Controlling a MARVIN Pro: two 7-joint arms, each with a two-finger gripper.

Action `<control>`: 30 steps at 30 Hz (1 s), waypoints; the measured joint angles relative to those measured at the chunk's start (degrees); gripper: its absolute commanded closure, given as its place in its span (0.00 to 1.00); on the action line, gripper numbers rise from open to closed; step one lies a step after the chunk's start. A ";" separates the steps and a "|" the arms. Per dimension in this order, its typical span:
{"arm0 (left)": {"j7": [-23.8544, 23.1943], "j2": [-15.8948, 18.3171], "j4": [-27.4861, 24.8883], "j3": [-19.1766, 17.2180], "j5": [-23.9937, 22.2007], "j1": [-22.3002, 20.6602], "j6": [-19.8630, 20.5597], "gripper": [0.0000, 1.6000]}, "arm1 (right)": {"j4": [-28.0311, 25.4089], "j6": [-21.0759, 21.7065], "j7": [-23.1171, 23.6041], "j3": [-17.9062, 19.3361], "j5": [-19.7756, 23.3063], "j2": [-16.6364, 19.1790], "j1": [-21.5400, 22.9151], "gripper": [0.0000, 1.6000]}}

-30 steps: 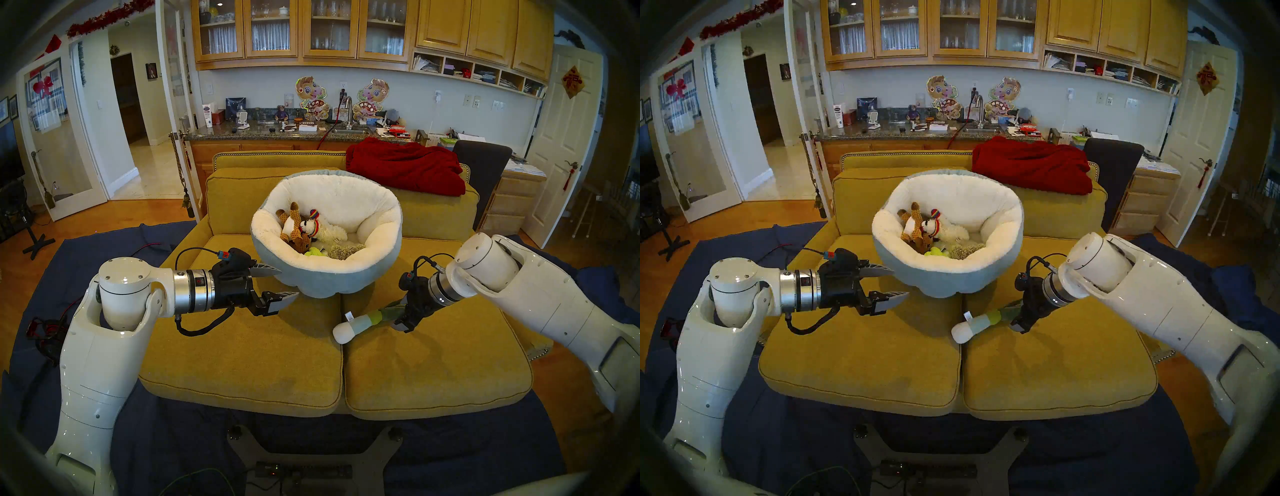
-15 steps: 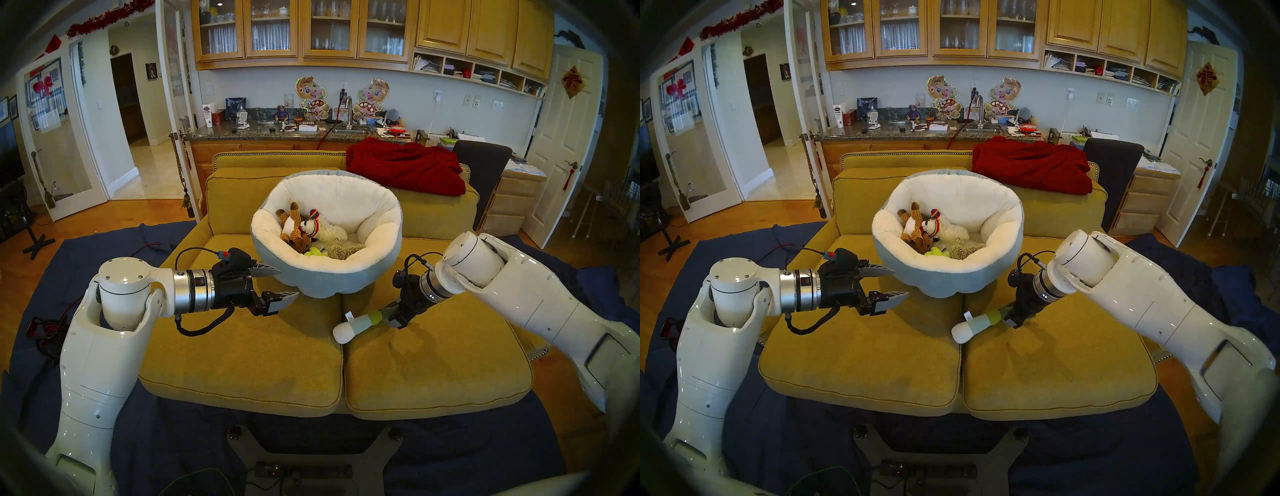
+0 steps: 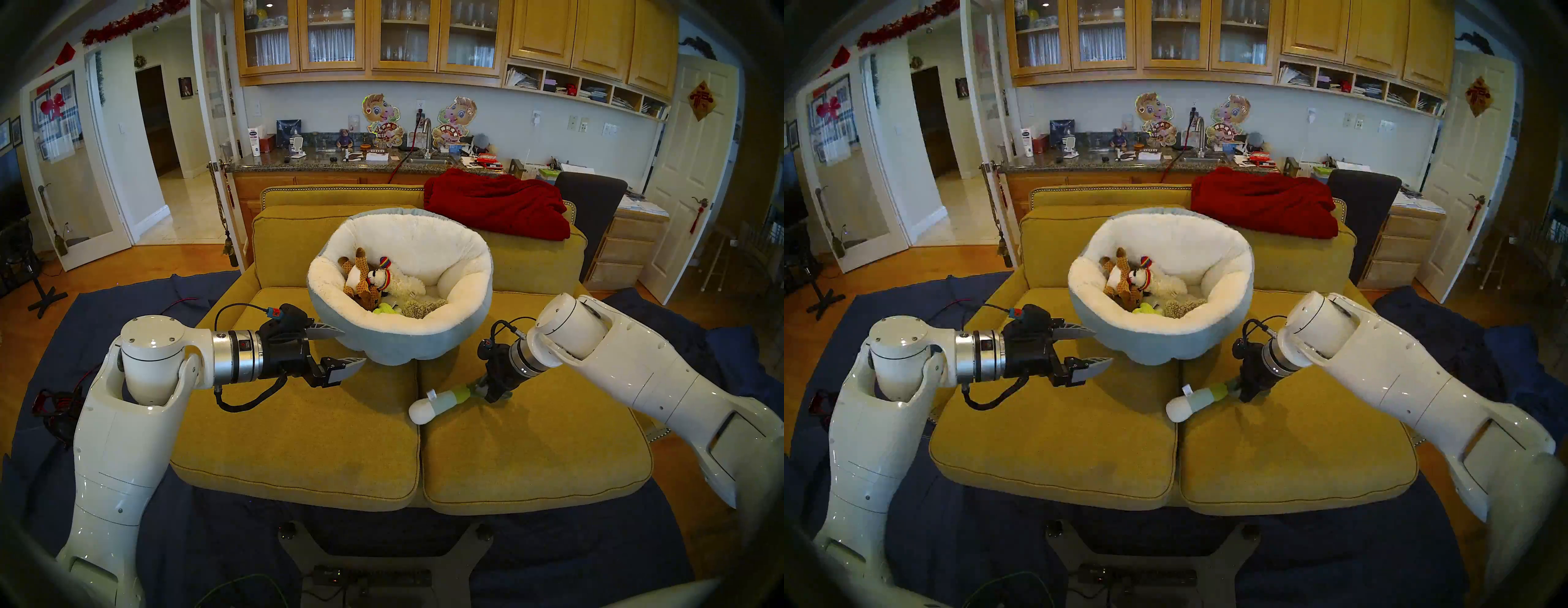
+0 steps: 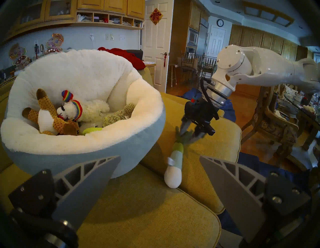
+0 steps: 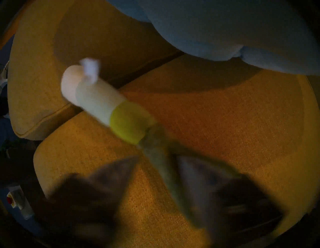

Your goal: Put toys into dog bed

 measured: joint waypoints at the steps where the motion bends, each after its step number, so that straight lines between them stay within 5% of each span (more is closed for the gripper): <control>1: 0.00 0.00 0.00 0.00 0.01 0.00 0.00 0.00 | 0.00 -0.15 -0.18 0.05 0.09 0.00 -0.20 0.87; 3: -0.02 -0.02 0.00 -0.02 0.03 0.00 0.00 0.00 | -0.04 -0.65 -0.79 0.27 0.52 0.08 -0.99 1.00; 14: -0.10 -0.10 0.00 -0.06 0.13 -0.01 0.01 0.00 | -2.42 -1.94 -2.62 1.79 2.57 2.48 -4.00 1.00; 30: -0.23 -0.24 0.01 -0.11 0.30 -0.01 -0.01 0.00 | -13.81 -2.23 -3.20 6.80 6.54 10.99 -5.47 1.00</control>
